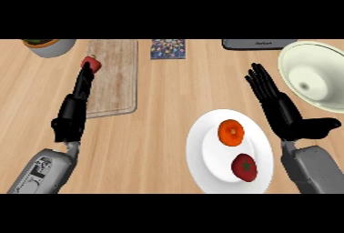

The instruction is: Pick the tomato from the plate and place it in the bowl

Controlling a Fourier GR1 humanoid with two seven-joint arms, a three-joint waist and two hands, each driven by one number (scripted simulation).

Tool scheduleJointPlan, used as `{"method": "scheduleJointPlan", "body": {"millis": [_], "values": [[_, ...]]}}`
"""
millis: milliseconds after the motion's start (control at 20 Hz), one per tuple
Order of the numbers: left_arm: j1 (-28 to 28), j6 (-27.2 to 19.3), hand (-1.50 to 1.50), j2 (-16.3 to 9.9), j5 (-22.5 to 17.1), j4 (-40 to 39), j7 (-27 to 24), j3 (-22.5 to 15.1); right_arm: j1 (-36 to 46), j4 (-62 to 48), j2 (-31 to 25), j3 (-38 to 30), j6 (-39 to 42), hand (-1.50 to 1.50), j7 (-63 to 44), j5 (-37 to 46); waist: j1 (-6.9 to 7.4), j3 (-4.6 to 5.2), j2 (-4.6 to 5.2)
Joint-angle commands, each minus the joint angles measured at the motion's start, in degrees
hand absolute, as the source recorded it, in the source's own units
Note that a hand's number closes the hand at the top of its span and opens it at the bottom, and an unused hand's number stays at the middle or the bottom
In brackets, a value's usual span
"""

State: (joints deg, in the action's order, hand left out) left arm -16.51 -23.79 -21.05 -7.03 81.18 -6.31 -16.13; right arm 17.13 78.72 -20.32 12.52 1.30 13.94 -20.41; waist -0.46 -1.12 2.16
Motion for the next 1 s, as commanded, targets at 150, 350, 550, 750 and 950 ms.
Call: {"method": "scheduleJointPlan", "body": {"millis": [150,350,550,750,950], "values": [[3.4,-0.3,0.00,-3.9,-1.9,0.0,4.7,4.7,-6.6,10.9,-5.9,-4.3,-16.2,1.50,-1.3,10.9,-1.90,1.29,-3.44],[5.4,0.0,0.00,-5.2,-3.1,-1.3,5.5,6.4,-16.4,-1.5,-20.5,-4.8,-19.9,-1.50,-13.1,23.9,-6.29,3.13,-2.18],[9.1,1.2,0.00,-6.6,-5.6,-0.4,6.5,8.5,-25.0,4.2,-11.3,-7.0,-37.1,-1.50,-17.1,26.2,-6.55,1.92,-4.56],[9.8,2.6,0.00,-7.6,-6.7,0.2,6.6,9.4,-34.1,13.0,-7.9,0.5,-45.2,-1.50,-20.0,36.1,-4.99,1.90,-3.74],[10.8,4.2,0.00,-7.8,-6.9,1.5,5.5,9.0,-43.5,21.6,-6.0,3.9,-52.2,-1.50,-27.5,44.7,-3.88,1.88,-2.98]]}}
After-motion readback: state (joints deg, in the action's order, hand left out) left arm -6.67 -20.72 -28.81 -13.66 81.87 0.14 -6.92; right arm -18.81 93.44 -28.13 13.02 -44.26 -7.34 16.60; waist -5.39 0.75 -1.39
